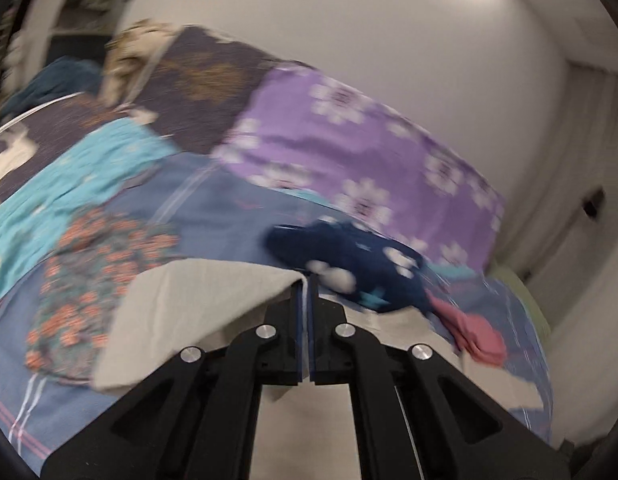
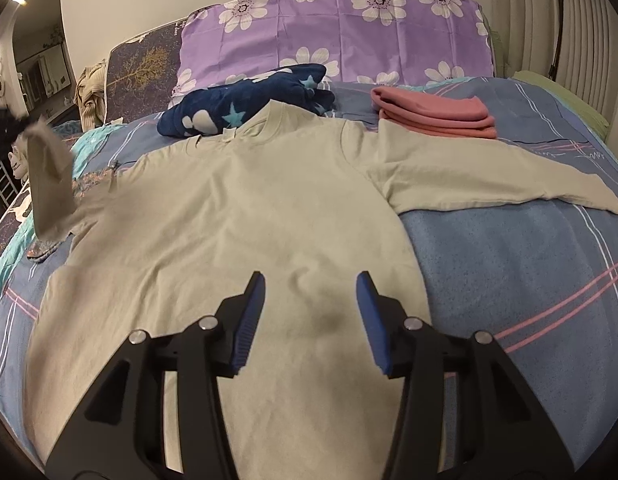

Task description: Fold small clothes

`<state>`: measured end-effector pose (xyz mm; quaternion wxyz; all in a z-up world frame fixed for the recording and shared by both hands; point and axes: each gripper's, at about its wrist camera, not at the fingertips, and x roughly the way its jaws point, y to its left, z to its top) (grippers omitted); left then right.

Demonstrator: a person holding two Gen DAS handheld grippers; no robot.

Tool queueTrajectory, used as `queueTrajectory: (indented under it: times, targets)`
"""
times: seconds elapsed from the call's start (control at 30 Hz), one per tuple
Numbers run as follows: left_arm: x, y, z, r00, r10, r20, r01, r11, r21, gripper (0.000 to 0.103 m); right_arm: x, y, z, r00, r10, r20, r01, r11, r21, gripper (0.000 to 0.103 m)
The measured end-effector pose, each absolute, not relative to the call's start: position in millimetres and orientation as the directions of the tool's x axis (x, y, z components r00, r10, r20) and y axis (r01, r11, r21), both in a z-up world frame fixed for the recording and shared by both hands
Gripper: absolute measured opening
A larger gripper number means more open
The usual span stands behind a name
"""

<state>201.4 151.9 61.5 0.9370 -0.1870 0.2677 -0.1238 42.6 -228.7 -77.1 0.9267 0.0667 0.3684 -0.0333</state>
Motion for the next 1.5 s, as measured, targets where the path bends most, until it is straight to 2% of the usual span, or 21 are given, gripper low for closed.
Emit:
queueTrajectory:
  times: [0.1,0.17,0.2,0.23,0.3,0.43,0.47,0.57,0.7,0.8,0.87,0.93,1.0,1.03,1.07,1.1,1.13,1.23,1.37,1.43,1.5]
  targets:
    - [212.4,84.9,61.6,0.774,-0.408,-0.484,0.243,0.898,-0.367,0.001,41.1,-233.3,-79.5,0.718,-0.024,-0.696,0.121,0.988,0.091,0.049]
    - [218.1,41.3,52.1,0.726,-0.448,-0.521,0.323,0.892,-0.316,0.005,40.8,-237.3,-80.2,0.714,-0.028,-0.700,0.133,0.986,0.096,0.049]
    - [218.6,20.2,44.4,0.692,-0.469,-0.549,0.365,0.883,-0.294,0.015,40.6,-238.3,-79.7,0.713,-0.028,-0.700,0.137,0.985,0.100,0.049]
    - [215.7,4.1,36.0,0.669,-0.477,-0.570,0.391,0.878,-0.276,0.033,39.8,-239.9,-78.8,0.714,-0.026,-0.700,0.139,0.985,0.105,0.050]
    - [205.5,-8.5,25.2,0.656,-0.483,-0.580,0.425,0.872,-0.244,0.046,39.0,-242.4,-77.6,0.715,-0.023,-0.699,0.134,0.985,0.105,0.051]
    - [182.3,2.7,9.5,0.701,-0.383,-0.601,0.405,0.908,-0.106,0.060,47.8,-242.8,-76.9,0.695,0.032,-0.718,0.063,0.992,0.106,0.051]
    - [178.5,6.9,6.3,0.713,-0.352,-0.607,0.388,0.918,-0.076,0.060,54.0,-242.1,-76.3,0.682,0.078,-0.727,0.028,0.991,0.133,0.051]
    - [167.6,39.0,-14.5,0.720,-0.229,-0.655,0.321,0.947,0.022,0.061,77.6,-234.0,-70.3,0.645,0.231,-0.729,-0.092,0.970,0.226,0.036]
    - [162.8,81.0,-51.4,0.658,-0.135,-0.741,0.243,0.969,0.039,0.061,129.1,-207.5,-60.9,0.582,0.376,-0.721,-0.248,0.926,0.283,0.034]
    - [166.4,94.4,-76.8,0.655,0.033,-0.755,0.161,0.970,0.182,0.061,180.2,-187.1,-62.7,0.491,0.473,-0.732,-0.292,0.881,0.373,0.049]
    - [171.7,105.5,-87.9,0.643,0.124,-0.755,0.094,0.966,0.239,0.061,218.2,-172.5,-68.6,0.442,0.497,-0.747,-0.273,0.868,0.416,0.054]
    - [180.4,123.2,-94.8,0.613,0.126,-0.780,0.039,0.981,0.190,0.063,246.2,-161.6,-76.5,0.421,0.477,-0.772,-0.250,0.879,0.407,0.063]
    - [188.2,144.0,-97.5,0.598,0.112,-0.794,-0.015,0.992,0.128,0.067,268.6,-154.5,-85.7,0.391,0.492,-0.778,-0.224,0.871,0.438,0.063]
    - [194.4,152.7,-99.4,0.592,0.115,-0.798,-0.048,0.993,0.107,0.068,280.1,-150.6,-93.1,0.370,0.510,-0.776,-0.199,0.860,0.470,0.062]
    - [199.8,158.5,-101.2,0.588,0.116,-0.801,-0.071,0.993,0.092,0.069,288.3,-145.7,-99.5,0.353,0.515,-0.781,-0.173,0.857,0.486,0.055]
    - [204.2,160.9,-102.6,0.588,0.115,-0.801,-0.082,0.993,0.082,0.070,291.9,-141.2,-103.2,0.345,0.512,-0.786,-0.165,0.858,0.487,0.025]
    - [206.3,160.9,-104.8,0.592,0.119,-0.797,-0.088,0.993,0.083,0.071,295.0,-136.1,-104.1,0.339,0.510,-0.791,-0.165,0.860,0.484,0.004]
    - [213.6,157.4,-107.6,0.607,0.178,-0.775,-0.105,0.984,0.144,0.074,280.4,-147.7,-68.7,0.461,0.553,-0.694,-0.203,0.827,0.524,0.004]
    - [213.4,157.6,-109.0,0.614,0.187,-0.767,-0.119,0.982,0.144,0.074,221.1,-197.4,1.7,0.640,0.532,-0.554,-0.282,0.834,0.475,0.004]
    - [211.4,160.6,-108.7,0.622,0.171,-0.764,-0.117,0.985,0.125,0.074,200.2,-221.2,5.0,0.666,0.486,-0.566,-0.262,0.863,0.432,0.006]
    - [210.4,160.1,-108.0,0.629,0.162,-0.760,-0.108,0.987,0.120,0.074,193.0,-243.2,-15.9,0.631,0.431,-0.645,-0.202,0.894,0.400,0.010]
